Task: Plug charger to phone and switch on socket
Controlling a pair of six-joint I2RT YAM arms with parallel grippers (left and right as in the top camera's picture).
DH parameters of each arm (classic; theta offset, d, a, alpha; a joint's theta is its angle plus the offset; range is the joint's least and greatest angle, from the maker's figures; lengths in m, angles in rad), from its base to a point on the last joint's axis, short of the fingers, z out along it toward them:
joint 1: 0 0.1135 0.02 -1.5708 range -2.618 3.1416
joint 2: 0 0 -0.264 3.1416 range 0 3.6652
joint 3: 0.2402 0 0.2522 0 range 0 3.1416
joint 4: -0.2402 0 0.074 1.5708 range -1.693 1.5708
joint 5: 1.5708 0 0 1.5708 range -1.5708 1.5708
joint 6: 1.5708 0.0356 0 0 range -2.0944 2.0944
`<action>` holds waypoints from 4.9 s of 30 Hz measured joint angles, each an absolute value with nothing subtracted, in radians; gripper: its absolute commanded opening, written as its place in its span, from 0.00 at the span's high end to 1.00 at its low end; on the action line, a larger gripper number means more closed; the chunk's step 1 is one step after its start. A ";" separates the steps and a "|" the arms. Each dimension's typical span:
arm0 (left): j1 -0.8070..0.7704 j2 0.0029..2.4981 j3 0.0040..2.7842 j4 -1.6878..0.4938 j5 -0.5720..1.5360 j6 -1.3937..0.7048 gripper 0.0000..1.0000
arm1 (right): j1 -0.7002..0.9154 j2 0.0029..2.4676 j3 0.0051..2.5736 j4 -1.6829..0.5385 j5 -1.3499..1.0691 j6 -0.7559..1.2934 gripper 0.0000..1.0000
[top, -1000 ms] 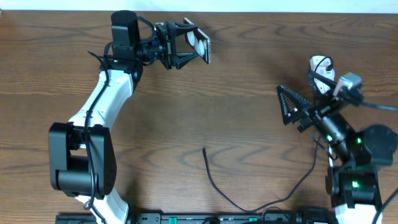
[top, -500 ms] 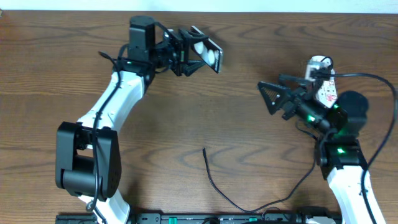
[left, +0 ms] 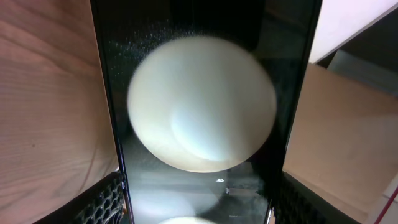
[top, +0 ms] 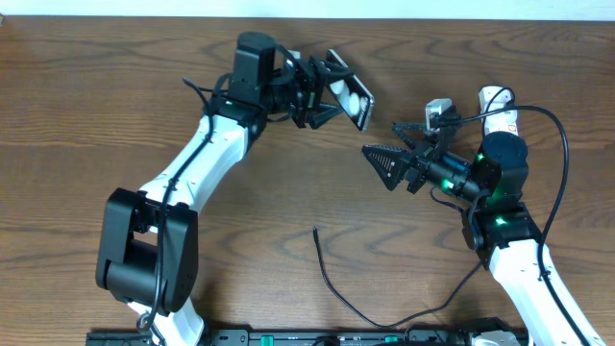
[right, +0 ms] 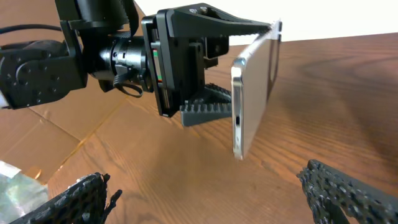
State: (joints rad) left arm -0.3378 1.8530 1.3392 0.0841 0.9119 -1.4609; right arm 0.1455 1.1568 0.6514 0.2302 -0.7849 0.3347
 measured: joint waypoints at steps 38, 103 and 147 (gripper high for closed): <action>-0.448 1.853 1.339 0.082 0.944 -1.431 0.93 | 0.147 1.157 0.651 0.183 -0.668 0.333 0.29; -0.500 1.851 1.339 0.086 0.941 -1.423 0.09 | 0.222 1.164 0.651 0.149 -0.432 0.359 0.99; -0.120 1.838 1.330 0.429 1.115 -1.360 0.08 | 0.330 1.168 0.654 0.499 -0.319 1.546 0.99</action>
State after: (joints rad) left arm -0.1200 1.8381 1.3304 0.4286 1.1152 -1.3598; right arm 0.3298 1.1683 0.6540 0.4992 -0.3187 1.5463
